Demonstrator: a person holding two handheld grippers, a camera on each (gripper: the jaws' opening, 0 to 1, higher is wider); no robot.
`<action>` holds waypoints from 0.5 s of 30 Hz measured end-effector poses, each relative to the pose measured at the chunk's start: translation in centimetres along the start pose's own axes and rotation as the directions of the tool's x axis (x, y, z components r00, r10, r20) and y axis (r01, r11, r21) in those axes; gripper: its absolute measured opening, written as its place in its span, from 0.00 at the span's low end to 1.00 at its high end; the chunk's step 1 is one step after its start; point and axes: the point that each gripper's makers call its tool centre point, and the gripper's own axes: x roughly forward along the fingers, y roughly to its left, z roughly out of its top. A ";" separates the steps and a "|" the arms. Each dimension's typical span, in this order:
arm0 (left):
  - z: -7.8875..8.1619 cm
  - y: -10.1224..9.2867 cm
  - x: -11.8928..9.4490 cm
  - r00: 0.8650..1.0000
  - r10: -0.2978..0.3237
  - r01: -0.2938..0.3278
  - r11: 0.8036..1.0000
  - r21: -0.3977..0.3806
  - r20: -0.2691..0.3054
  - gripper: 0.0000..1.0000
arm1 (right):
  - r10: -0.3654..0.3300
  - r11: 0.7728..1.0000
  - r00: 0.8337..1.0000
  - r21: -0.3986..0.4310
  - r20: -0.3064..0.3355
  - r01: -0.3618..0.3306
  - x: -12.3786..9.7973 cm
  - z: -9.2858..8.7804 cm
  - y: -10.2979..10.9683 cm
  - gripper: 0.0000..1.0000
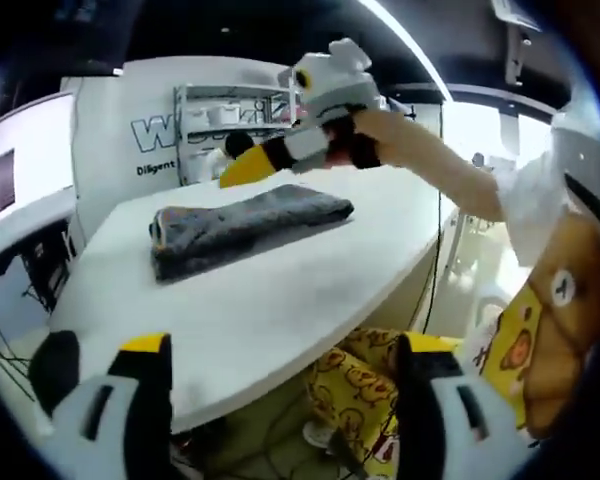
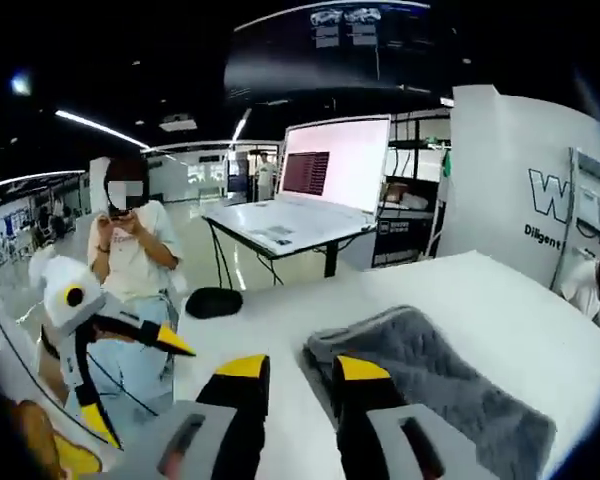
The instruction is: Fold the towel on the table until its edges align and the towel forms a compact rectangular stack.
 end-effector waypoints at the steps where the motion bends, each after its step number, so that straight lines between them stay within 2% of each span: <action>1: 0.1 0.0 0.0 1.000 -0.002 0.002 1.000 0.002 0.000 0.98 | -0.018 1.000 1.000 0.008 -0.014 0.018 -1.9 -1.0 -0.6 0.28; 3: 0.4 0.2 0.0 1.000 -0.002 0.002 1.000 0.006 -0.001 0.98 | -0.068 0.997 0.996 0.033 -0.052 0.070 -5.8 -3.4 -2.0 0.30; 4: 0.5 0.4 0.1 1.000 0.000 0.000 1.000 0.012 -0.004 0.98 | -0.093 0.994 0.992 0.054 -0.086 0.098 -8.3 -5.2 -2.7 0.31; 5: 0.6 0.5 0.1 1.000 -0.001 0.001 1.000 0.016 -0.005 0.99 | -0.111 0.991 0.990 0.058 -0.091 0.117 -9.5 -5.9 -3.1 0.34; 6: 0.7 0.5 0.2 1.000 -0.007 0.007 1.000 0.018 -0.008 0.99 | -0.143 0.986 0.983 0.071 -0.116 0.152 -11.9 -7.6 -3.8 0.37; 9: 1.2 0.4 0.5 1.000 -0.021 0.021 1.000 0.016 -0.010 0.99 | -0.145 0.978 0.976 0.125 -0.159 0.166 -15.8 -10.5 -3.8 0.47; 11: 1.4 0.2 0.6 1.000 -0.020 0.021 1.000 0.023 -0.014 0.99 | -0.159 0.966 0.978 0.185 -0.138 0.183 -18.2 -11.4 -4.0 0.51; 13: 1.6 0.0 0.8 1.000 -0.017 0.017 1.000 0.026 -0.019 0.99 | -0.162 0.963 0.974 0.189 -0.156 0.191 -20.1 -12.8 -4.0 0.61; 14: 1.7 -0.2 0.8 1.000 -0.016 0.017 1.000 0.025 -0.022 0.99 | -0.176 0.961 0.969 0.184 -0.174 0.207 -21.0 -13.6 -4.0 0.69; 15: 1.8 -0.3 0.9 1.000 -0.018 0.019 0.999 0.028 -0.025 0.99 | -0.189 0.960 0.963 0.172 -0.193 0.223 -21.8 -14.4 -4.1 0.73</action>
